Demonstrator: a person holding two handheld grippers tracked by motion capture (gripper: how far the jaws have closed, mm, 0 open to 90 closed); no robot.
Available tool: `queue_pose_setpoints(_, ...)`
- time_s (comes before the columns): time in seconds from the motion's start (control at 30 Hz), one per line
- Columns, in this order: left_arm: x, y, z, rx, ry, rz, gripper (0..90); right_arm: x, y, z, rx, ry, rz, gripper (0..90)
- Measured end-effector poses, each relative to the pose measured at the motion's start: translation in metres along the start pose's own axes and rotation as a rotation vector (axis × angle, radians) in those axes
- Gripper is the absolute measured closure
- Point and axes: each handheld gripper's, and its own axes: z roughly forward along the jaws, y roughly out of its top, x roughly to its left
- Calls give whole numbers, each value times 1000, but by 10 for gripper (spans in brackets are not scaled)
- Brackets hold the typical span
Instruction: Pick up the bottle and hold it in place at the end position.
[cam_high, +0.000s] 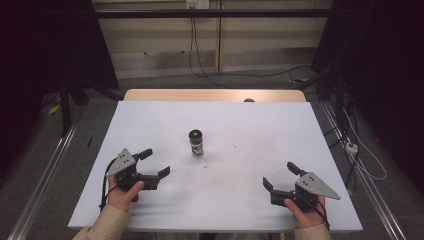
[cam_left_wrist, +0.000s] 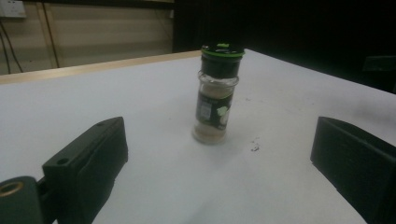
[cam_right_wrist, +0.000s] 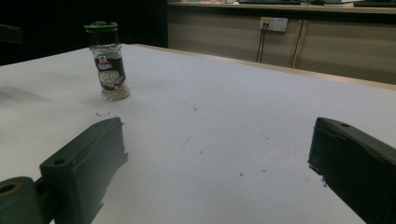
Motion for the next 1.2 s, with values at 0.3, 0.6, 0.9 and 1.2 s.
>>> queue_pose_setpoints(0.3,-7,7,20,6,-32,-3,41,1,0,0,0,3,-5,32)
queue_pose_setpoints(0.6,-12,12,42,36,-35,1,42,2,1,0,-1,7,-8,32)
queue_pose_setpoints(0.9,-13,15,65,81,-15,19,64,2,1,0,-2,10,-6,33)
queue_pose_setpoints(1.2,-10,17,81,105,-2,32,96,2,2,0,-2,10,-2,33)
